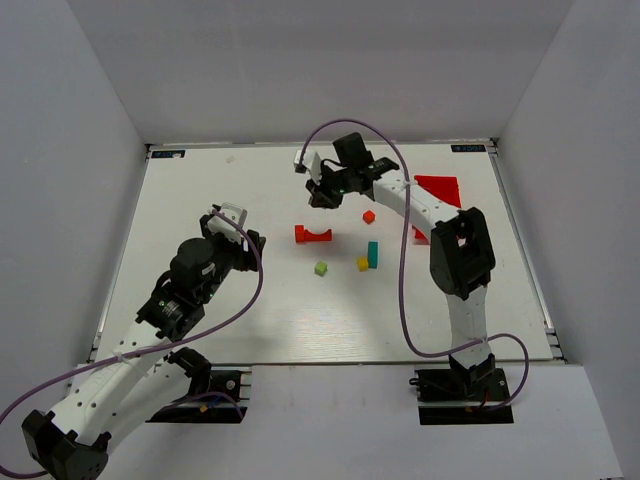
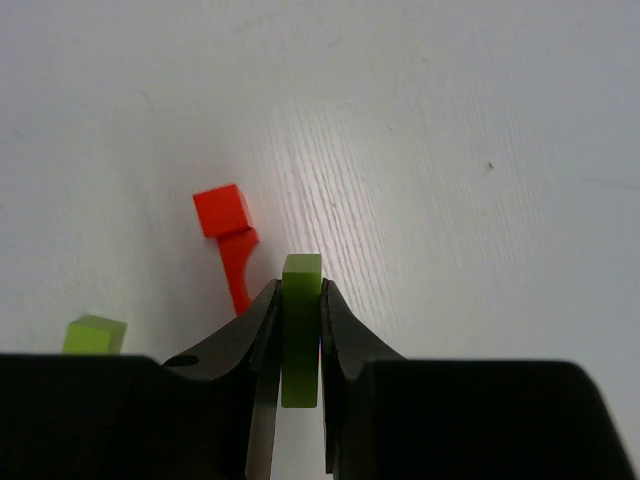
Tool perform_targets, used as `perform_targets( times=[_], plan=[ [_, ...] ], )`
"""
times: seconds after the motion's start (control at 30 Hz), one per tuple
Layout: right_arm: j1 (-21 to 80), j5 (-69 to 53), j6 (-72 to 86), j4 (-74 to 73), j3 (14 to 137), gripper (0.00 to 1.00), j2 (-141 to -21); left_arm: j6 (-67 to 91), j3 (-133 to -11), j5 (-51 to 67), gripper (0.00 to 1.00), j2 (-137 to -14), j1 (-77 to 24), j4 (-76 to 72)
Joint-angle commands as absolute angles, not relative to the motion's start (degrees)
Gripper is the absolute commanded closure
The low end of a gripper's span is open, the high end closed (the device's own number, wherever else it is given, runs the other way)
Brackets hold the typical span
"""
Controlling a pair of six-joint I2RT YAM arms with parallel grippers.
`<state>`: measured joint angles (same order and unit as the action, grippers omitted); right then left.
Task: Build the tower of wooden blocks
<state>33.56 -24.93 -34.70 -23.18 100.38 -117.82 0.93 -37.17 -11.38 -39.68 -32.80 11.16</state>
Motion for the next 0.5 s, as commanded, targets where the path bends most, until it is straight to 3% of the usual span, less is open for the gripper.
perform_targets(
  times=[0.0,0.47],
  plan=[
    [34.3,-36.1,-43.4,-32.9,109.1,1.0,-120.7,1.1,-37.1,-11.7,0.21,-39.5,-32.6,10.7],
    [36.5,-40.2,-53.9,-45.3,122.3,1.0,-129.3,1.1,-37.1,-11.7,0.21,-39.5,-32.6,10.7]
  ],
)
